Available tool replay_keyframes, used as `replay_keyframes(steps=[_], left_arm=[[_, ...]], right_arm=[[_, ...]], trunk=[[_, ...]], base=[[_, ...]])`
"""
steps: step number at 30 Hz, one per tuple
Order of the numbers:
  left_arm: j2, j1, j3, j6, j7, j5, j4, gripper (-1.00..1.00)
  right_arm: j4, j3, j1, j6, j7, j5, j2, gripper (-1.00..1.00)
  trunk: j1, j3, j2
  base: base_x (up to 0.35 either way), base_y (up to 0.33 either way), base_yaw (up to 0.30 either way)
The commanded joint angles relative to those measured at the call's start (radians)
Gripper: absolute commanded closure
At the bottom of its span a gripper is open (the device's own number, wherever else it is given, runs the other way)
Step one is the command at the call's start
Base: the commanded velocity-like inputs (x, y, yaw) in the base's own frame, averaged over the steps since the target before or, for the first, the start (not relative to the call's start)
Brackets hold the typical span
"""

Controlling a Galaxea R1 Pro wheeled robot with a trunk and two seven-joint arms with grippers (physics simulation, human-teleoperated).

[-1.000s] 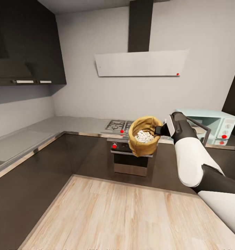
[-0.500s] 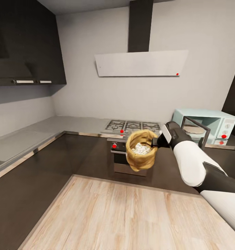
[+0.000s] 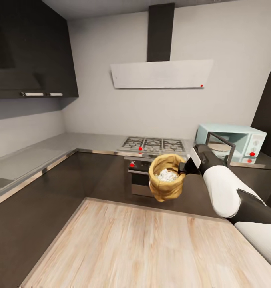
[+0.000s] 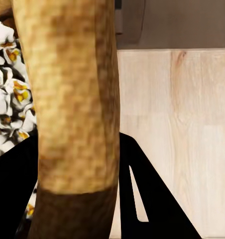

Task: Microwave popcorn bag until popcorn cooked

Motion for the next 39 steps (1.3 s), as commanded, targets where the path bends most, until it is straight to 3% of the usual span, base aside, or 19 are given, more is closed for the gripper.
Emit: replay_keyframes(steps=[1, 8, 23, 34, 39], left_arm=[[0.0, 0.0, 0.003, -0.003, -0.001, 0.005, 0.001, -1.0], [0.0, 0.0, 0.002, -0.003, -0.001, 0.005, 0.0, -1.0], [0.0, 0.0, 0.003, -0.003, 0.006, 0.005, 0.0, -1.0], [0.0, 0.0, 0.002, -0.003, 0.007, 0.007, 0.0, -1.0], [0.0, 0.0, 0.002, -0.003, 0.007, 0.007, 0.0, -1.0]], right_arm=[[-0.001, -0.007, -0.001, 0.002, -0.008, -0.003, 0.001, 1.0], [-0.001, -0.007, 0.0, 0.002, -0.005, -0.003, -0.008, 1.0], [0.0, -0.013, 0.0, 0.002, 0.003, -0.022, -0.108, 1.0], [0.002, -0.013, 0.0, 0.002, 0.002, -0.021, -0.129, 1.0], [0.024, -0.013, 0.0, 0.002, 0.001, -0.02, -0.132, 1.0]], trunk=[[-0.001, -0.001, -0.001], [-0.001, -0.001, -0.001], [-0.001, -0.001, -0.001], [-0.001, -0.001, -0.001], [-0.001, -0.001, -0.001]], base=[[-0.344, 0.0, 0.0], [-0.344, 0.0, 0.0], [-0.344, 0.0, 0.0], [-0.336, 0.0, 0.0], [-0.054, 0.0, 0.0]])
